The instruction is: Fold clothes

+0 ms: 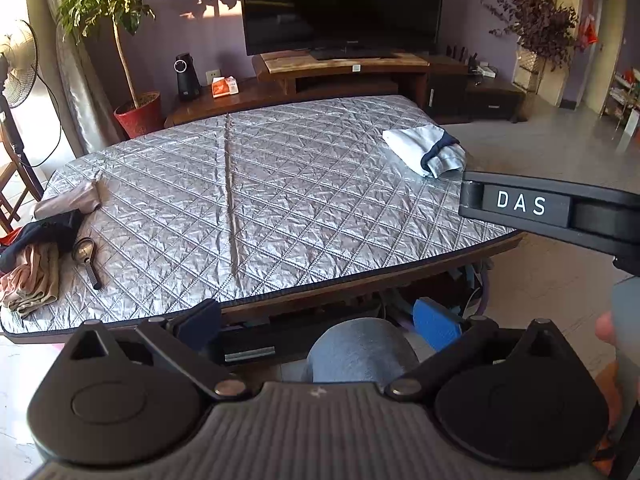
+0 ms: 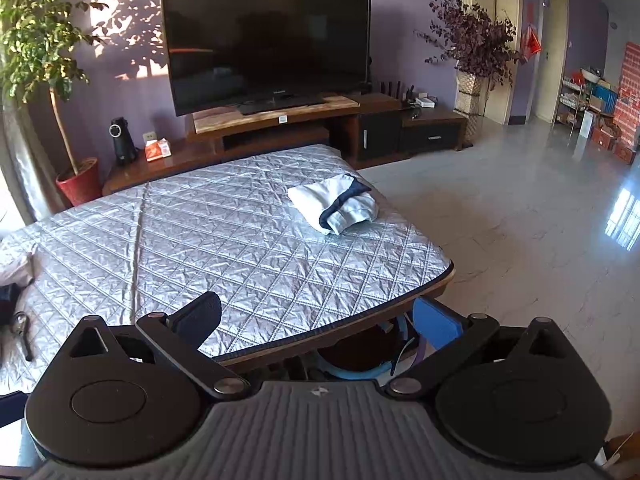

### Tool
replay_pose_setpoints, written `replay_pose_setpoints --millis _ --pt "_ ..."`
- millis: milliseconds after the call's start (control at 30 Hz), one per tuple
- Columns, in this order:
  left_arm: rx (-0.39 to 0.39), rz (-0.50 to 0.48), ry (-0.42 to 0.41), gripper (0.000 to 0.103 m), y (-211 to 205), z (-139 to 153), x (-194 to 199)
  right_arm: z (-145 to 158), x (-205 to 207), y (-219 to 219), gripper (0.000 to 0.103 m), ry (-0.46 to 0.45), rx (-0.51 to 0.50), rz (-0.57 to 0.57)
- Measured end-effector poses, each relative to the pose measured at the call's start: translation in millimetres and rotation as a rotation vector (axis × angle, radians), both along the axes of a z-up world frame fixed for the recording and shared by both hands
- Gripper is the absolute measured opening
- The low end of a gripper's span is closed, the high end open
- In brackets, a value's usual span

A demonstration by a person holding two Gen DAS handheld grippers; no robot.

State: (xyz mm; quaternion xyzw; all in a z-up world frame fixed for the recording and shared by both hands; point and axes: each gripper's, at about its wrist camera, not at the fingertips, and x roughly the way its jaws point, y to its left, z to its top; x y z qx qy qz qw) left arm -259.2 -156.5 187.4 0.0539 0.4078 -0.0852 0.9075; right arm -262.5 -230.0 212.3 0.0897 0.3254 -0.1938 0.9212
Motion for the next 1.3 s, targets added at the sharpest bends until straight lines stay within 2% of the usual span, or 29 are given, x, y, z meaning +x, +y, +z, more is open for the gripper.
replay_pose_setpoints --millis 167,300,633,1067,1300 --pt "-0.037 0.003 -0.015 0.102 4 2 0 -3 0 0 0.103 0.002 0.000 0.000" --pt "-0.005 0.021 -0.025 0.102 2 -1 2 -5 0 0 0.103 0.006 0.001 -0.002" --pt "-0.050 0.014 0.002 0.102 12 -9 17 -14 8 -1 0.103 0.042 -0.006 -0.003" --pt "-0.147 0.007 0.028 0.102 31 -18 48 -25 36 -12 0.103 0.076 -0.007 -0.054" --pt "-0.145 0.014 0.033 0.102 40 -25 66 -34 59 -10 0.103 0.095 -0.009 -0.057"
